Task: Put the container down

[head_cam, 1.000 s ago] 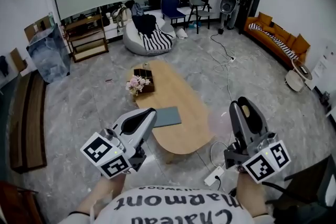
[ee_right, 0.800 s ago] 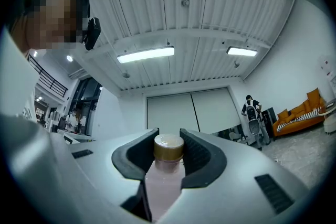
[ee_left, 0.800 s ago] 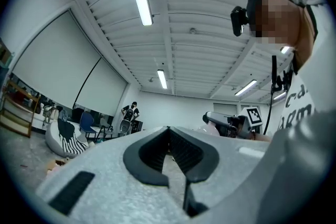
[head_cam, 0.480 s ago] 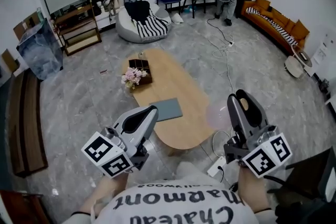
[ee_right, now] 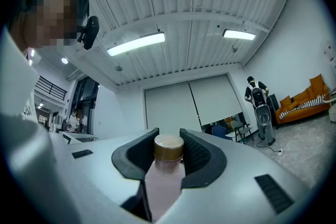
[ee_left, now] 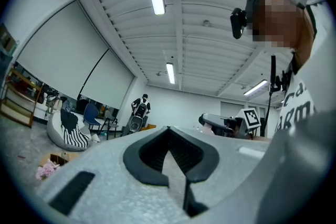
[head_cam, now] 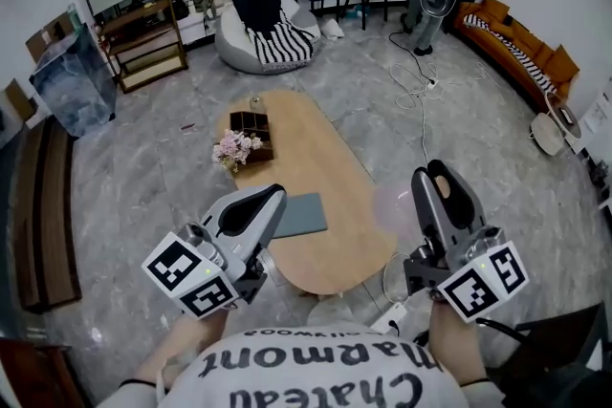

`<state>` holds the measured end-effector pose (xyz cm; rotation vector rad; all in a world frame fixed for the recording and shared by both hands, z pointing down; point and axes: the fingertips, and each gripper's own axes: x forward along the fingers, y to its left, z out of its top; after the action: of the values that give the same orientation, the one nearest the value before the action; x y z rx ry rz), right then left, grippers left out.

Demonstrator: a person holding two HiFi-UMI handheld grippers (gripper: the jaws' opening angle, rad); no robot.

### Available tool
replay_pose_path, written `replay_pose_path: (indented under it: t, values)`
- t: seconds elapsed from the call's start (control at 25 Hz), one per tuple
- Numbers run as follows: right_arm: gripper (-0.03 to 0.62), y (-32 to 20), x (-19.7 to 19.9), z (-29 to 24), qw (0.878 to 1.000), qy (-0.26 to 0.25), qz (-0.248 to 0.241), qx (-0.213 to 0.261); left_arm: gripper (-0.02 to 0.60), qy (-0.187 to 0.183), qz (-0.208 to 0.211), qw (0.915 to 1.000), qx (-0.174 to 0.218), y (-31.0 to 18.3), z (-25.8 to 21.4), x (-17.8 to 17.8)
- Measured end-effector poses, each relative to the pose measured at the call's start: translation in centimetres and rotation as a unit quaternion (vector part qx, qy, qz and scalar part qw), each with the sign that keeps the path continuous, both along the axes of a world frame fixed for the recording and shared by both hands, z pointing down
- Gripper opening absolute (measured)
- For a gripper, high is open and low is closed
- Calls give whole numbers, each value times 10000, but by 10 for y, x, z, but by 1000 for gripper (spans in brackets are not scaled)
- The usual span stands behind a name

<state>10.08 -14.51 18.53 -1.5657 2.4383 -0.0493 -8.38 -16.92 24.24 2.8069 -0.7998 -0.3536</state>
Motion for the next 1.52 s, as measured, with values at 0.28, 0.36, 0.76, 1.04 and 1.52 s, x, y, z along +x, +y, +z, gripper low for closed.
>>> replay_pose_path:
  t: [0.28, 0.36, 0.76, 1.04, 1.52]
  values:
    - [125, -93, 37, 6, 9991, 41, -400, -121, 14, -73, -351, 9992, -159, -77, 9, 43]
    - [124, -119, 44, 12, 9982, 56, -552, -210, 14, -128, -474, 9986, -194, -97, 16, 54]
    - [124, -230, 56, 60, 9897, 198, -1275, -626, 14, -314, -950, 9924, -709, -170, 67, 88]
    - [124, -277, 67, 138, 9840, 54, -1305, -1211, 14, -469, -1250, 9859, -1011, -200, 131, 103]
    - [124, -322, 69, 283, 9638, -155, -1143, -2402, 14, -1123, -1029, 9708, -1855, -231, 238, 123]
